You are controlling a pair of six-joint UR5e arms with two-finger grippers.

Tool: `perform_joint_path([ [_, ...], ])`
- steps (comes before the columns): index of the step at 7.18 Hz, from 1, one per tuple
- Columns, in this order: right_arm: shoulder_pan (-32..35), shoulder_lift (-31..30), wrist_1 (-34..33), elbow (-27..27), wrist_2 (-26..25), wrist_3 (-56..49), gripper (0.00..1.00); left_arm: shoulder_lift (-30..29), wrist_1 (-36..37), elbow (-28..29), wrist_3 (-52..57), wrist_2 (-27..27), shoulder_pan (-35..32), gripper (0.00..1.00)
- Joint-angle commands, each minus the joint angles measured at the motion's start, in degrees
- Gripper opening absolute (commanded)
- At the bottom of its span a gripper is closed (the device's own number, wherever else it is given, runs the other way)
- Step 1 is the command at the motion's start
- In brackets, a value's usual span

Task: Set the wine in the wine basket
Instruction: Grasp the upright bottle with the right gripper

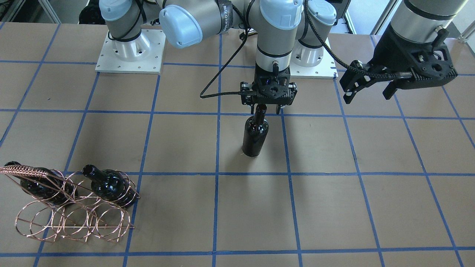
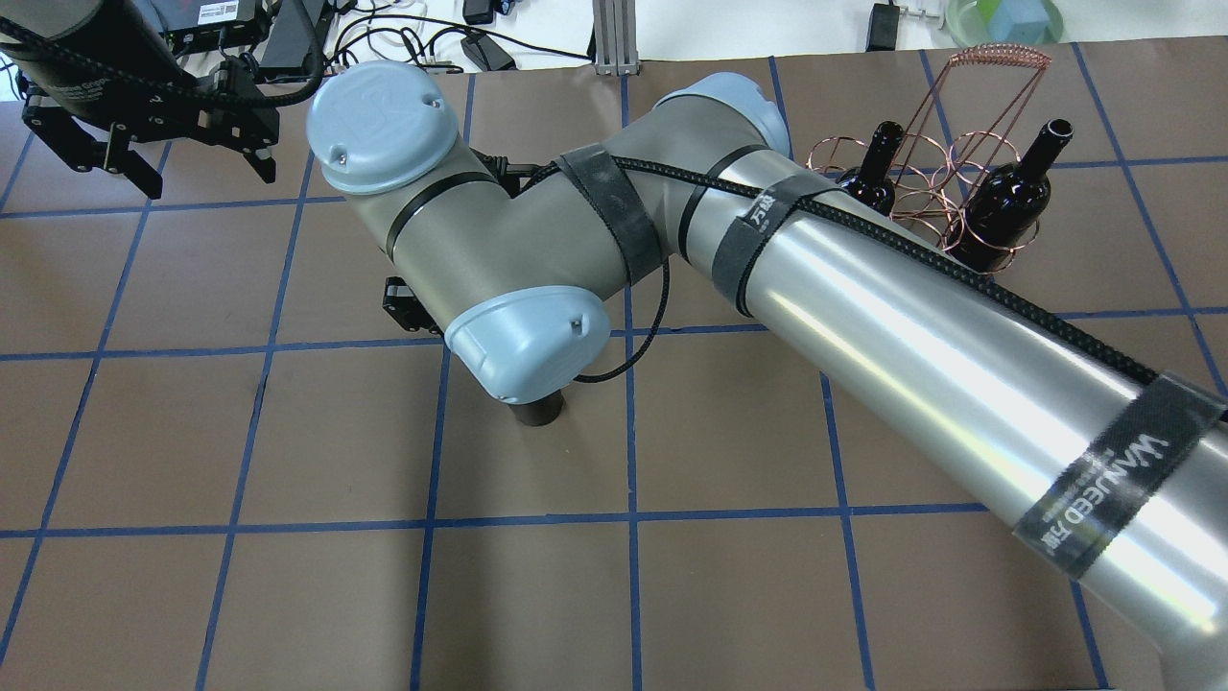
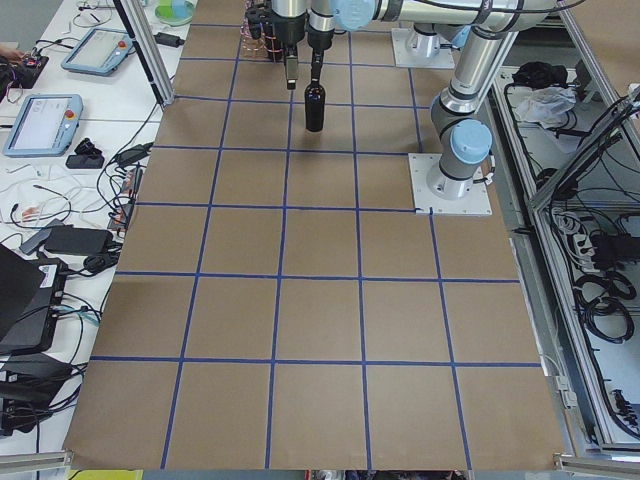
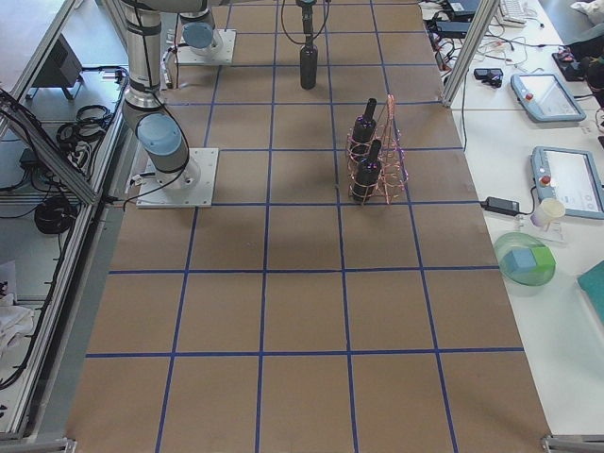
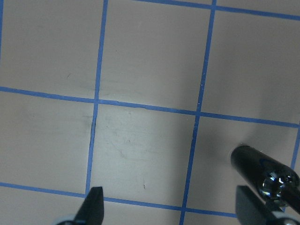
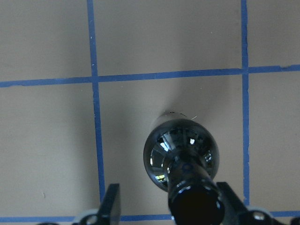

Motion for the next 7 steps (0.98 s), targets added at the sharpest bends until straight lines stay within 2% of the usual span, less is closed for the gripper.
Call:
perform_joint_path([
  [1,0.0,-0.2,0.2,0.0,1.2,-0.7,0.16,0.0,-0.2,0.0,0.0,0.1,0.0,1.00],
  [4,0.0,-0.2,0.0,0.0,0.7,-1.4,0.19,0.0,-0.2,0.0,0.0,0.0,0.0,1.00],
  [5,0.0,-0.2,-0.1,0.1,0.5,-1.1,0.36,0.0,-0.1,0.0,0.0,0.0,0.0,1.00],
  [6,0.0,-0.3,-0.1,0.1,-0.2,-1.1,0.69,0.0,-0.2,-0.1,0.0,0.0,0.0,1.00],
  [7,0.0,-0.2,0.2,0.2,-1.4,-1.5,0.80,0.0,-0.2,-0.1,0.0,0.0,0.0,1.00],
])
